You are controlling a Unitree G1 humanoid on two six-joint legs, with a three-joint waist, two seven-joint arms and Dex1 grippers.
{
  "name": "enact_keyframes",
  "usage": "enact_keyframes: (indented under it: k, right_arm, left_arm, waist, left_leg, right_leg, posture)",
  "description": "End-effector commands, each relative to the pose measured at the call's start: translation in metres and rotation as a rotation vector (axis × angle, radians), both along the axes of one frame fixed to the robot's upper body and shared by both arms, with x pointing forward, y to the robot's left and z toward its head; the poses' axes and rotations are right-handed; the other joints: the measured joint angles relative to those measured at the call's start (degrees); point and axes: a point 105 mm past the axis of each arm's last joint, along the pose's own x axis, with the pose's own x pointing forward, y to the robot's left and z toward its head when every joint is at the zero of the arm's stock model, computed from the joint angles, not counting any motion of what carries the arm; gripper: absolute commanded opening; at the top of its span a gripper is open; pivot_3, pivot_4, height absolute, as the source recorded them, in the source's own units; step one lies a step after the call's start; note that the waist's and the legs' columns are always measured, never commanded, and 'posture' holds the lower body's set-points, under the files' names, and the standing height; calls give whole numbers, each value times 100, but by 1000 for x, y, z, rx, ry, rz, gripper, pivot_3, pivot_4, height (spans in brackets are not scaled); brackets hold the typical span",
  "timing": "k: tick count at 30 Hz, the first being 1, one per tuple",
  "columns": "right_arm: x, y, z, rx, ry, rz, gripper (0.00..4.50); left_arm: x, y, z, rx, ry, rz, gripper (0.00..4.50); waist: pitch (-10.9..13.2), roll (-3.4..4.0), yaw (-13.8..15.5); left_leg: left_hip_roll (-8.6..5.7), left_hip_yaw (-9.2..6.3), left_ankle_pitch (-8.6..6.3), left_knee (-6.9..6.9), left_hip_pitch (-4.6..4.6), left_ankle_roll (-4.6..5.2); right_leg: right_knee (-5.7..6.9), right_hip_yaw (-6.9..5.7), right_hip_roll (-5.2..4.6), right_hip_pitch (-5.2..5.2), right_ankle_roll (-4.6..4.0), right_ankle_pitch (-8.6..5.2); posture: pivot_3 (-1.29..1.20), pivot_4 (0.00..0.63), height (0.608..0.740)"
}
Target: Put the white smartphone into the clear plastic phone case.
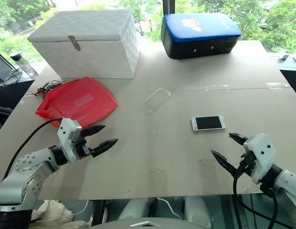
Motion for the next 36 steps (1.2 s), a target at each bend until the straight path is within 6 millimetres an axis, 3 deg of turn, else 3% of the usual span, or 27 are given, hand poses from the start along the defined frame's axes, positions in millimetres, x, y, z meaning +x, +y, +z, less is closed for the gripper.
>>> enact_keyframes:
  k: [1, 5, 9, 13, 18, 20, 23, 27, 31, 36]
  right_arm:
    - [0, 2, 13, -32, -72, 12, 4459]
    - [1, 16, 23, -23, -104, 54, 4459]
    - [-5, 28, 31, -52, -135, 91, 4459]
    - [-11, 36, 36, -36, -137, 99, 4459]
    - [-21, 35, 40, -26, -149, 95, 4459]
    - [-23, 31, 42, -20, -160, 73, 4459]
    - [-24, 28, 42, -30, -172, 44, 4500]
    - [-25, 28, 40, -30, -177, 26, 4500]
    - [-22, 30, 37, -31, -179, 21, 4500]
    - [-15, 31, 36, -31, -186, 31, 4500]
  left_arm:
    - [10, -9, 17, -6, -63, -50, 4500]
    - [45, -37, 29, 32, -103, -160, 4500]
    - [82, -68, 36, 95, -57, -161, 4500]
    - [121, -116, 39, 111, 9, -79, 4500]
    - [151, -160, 19, 183, 152, -21, 4500]
    - [160, -166, 14, 240, 127, 9, 4500]
    - [169, -162, -1, 299, 140, 58, 3649]
    - [171, -154, -16, 353, 137, 61, 1860]
    - [172, -153, -9, 293, 105, 56, 59]
    - [170, -152, 8, 113, 216, 126, 59]
  waist:
    - [0, 0, 1]
    - [3, -3, 82]
    - [9, -10, 69]
    - [10, -15, 34]
    - [29, -50, -18]
    - [33, -57, -45]
    - [34, -59, -55]
    - [33, -58, -24]
    - [32, -59, -6]
    - [33, -60, -16]
  left_leg:
    - [0, 0, 0, -1, 0, 0]
    - [-4, -19, 1, 13, -7, -1]
    - [-9, -27, 12, 16, -19, -21]
    - [-13, -22, 12, 17, -29, -21]
    - [-24, -29, 13, 28, -47, -21]
    - [-20, -22, 13, 24, -47, -22]
    - [-11, -15, 13, 22, -47, -22]
    - [-11, -13, 14, 21, -34, -23]
    - [-11, -10, 14, 21, -32, -23]
    - [-11, -13, 14, 22, -35, -24]
  right_leg:
    - [-1, 0, 0, 0, 0, 0]
    - [0, -30, -2, 2, 0, 1]
    - [-3, -39, 0, 3, 2, 0]
    - [-4, -44, 0, 0, 5, 0]
    - [0, -56, 20, -8, 10, -2]
    - [2, -52, 21, -13, 11, -3]
    - [6, -42, 13, -20, 10, -3]
    - [9, -35, 10, -15, 10, -3]
    - [8, -32, 7, -16, 11, -3]
    - [9, -31, 4, -18, 11, -3]
  posture:
    - [0, 150, 740]
    - [0, 150, 740]
    - [0, 150, 740]
    - [0, 150, 740]
    - [0, 150, 740]
    - [0, 150, 740]
    - [0, 150, 740]
    - [0, 150, 740]
    - [0, 150, 740]
    - [0, 150, 740]
